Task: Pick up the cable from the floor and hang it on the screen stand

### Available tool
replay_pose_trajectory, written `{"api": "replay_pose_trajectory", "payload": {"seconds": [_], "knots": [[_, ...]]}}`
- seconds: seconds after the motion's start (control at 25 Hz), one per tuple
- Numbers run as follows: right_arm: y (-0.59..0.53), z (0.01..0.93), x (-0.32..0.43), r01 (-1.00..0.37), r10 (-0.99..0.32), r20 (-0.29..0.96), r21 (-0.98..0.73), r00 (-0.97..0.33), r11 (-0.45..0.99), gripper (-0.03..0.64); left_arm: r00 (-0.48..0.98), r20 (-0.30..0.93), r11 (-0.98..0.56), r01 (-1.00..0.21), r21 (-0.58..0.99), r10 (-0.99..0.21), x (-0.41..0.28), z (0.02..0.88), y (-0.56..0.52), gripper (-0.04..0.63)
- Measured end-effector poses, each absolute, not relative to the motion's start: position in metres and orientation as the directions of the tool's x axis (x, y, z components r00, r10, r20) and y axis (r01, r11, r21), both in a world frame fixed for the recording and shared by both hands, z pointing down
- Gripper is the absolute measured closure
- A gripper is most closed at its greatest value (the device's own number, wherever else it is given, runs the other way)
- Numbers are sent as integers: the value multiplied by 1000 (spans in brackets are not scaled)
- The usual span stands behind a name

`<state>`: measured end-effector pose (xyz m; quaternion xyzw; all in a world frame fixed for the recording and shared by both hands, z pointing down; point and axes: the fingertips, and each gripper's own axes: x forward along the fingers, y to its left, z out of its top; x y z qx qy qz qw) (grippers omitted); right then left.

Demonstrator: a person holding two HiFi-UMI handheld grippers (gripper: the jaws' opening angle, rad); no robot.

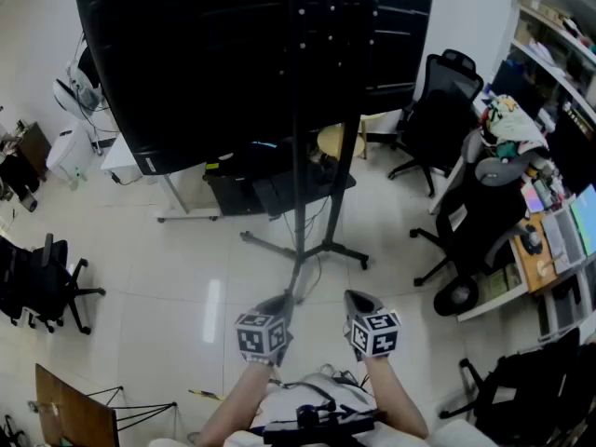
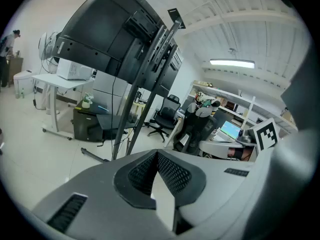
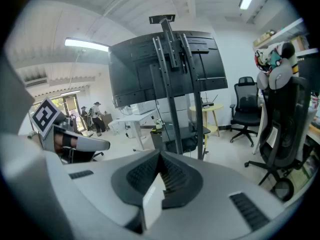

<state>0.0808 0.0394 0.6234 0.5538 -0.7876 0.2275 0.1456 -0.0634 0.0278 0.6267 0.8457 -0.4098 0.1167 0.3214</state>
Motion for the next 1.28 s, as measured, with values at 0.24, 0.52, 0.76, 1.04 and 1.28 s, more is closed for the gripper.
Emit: {"api": "replay_pose_trajectory", "payload": {"seconds": [0.24,0.52,0.76,1.04,1.28], "knots": [[37,626,98,-932,-803,473,-209,-363,298,607,614,473,-442,-787,431,-632,-48,633,24,589],[33,632,126,-916,-798,455,-253,-395,310,607,552,491,-394,-831,394,-674,-35,642,9,589],[19,647,142,-901,-779,462,-299,-425,315,607,490,528,-358,-871,337,-693,-30,658,-15,589],[-45,653,142,-887,-765,456,-310,-455,343,606,449,544,-333,-893,302,-709,-37,686,-98,584],[-116,646,136,-888,-752,474,-279,-458,365,606,444,573,-307,-895,323,-689,-44,717,-177,571]]}}
